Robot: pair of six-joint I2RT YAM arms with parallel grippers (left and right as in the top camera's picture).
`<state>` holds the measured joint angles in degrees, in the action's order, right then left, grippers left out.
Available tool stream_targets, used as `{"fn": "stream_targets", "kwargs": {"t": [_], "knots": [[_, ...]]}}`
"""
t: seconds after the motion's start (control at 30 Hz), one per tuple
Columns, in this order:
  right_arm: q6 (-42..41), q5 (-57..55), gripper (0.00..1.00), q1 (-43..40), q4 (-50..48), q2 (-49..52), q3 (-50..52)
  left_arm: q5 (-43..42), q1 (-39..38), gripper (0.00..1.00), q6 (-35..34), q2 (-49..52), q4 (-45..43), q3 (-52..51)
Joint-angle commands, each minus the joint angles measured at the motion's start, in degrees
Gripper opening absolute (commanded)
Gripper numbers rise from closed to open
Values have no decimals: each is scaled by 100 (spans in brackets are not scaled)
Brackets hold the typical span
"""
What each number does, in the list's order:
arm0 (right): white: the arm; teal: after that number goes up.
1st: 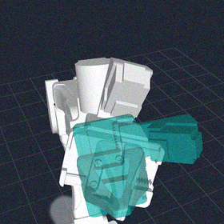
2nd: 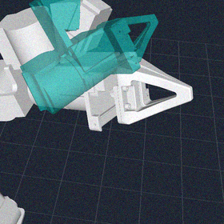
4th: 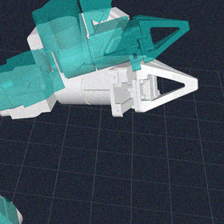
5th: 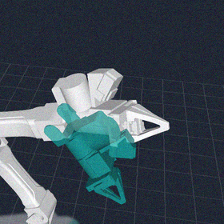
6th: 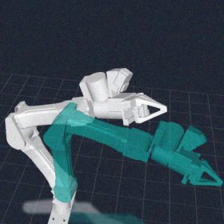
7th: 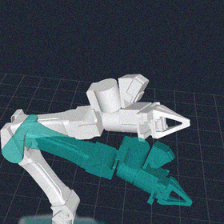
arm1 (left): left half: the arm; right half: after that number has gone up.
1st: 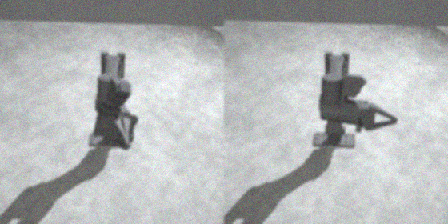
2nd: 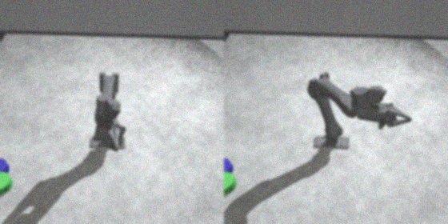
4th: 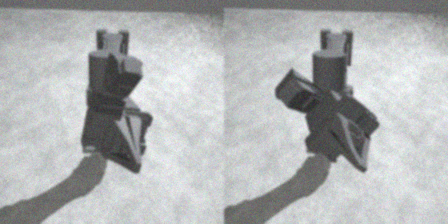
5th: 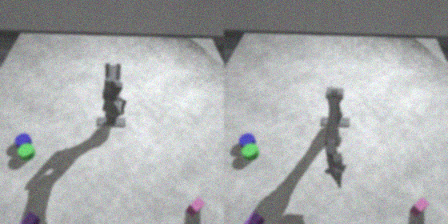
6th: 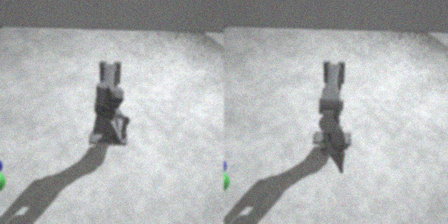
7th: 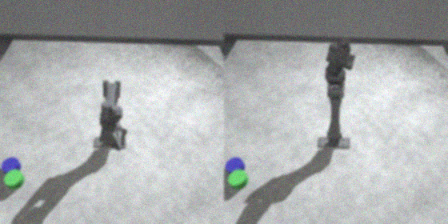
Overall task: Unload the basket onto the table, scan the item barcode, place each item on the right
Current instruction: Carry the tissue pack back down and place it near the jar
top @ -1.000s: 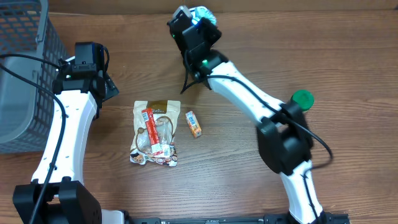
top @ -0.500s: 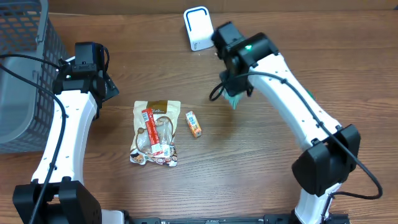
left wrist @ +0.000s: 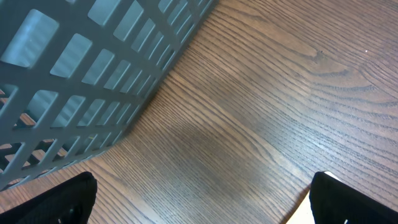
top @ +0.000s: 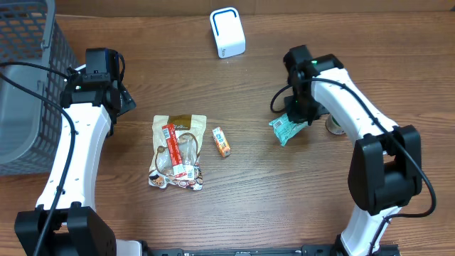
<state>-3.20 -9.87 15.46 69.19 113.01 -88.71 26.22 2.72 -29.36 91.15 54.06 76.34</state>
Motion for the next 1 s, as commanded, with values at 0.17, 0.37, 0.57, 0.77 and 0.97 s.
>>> {"fn": "stream_targets", "kwargs": {"t": [0.17, 0.37, 0.57, 0.77, 0.97], "knots": [[-557, -632, 67, -227, -468, -85, -22, 74, -15, 100, 107, 24, -15, 94], [-1163, 1558, 63, 133, -511, -125, -76, 74, -15, 100, 107, 24, -15, 94], [-1624, 1558, 53, 647, -1244, -114, 212, 74, -15, 100, 107, 24, -15, 94], [-2140, 490, 53, 925, -2468, -103, 1043, 74, -15, 100, 107, 24, -15, 94], [-2251, 323, 54, 765, -3104, -103, 1858, 74, -15, 100, 107, 24, -15, 94]]}}
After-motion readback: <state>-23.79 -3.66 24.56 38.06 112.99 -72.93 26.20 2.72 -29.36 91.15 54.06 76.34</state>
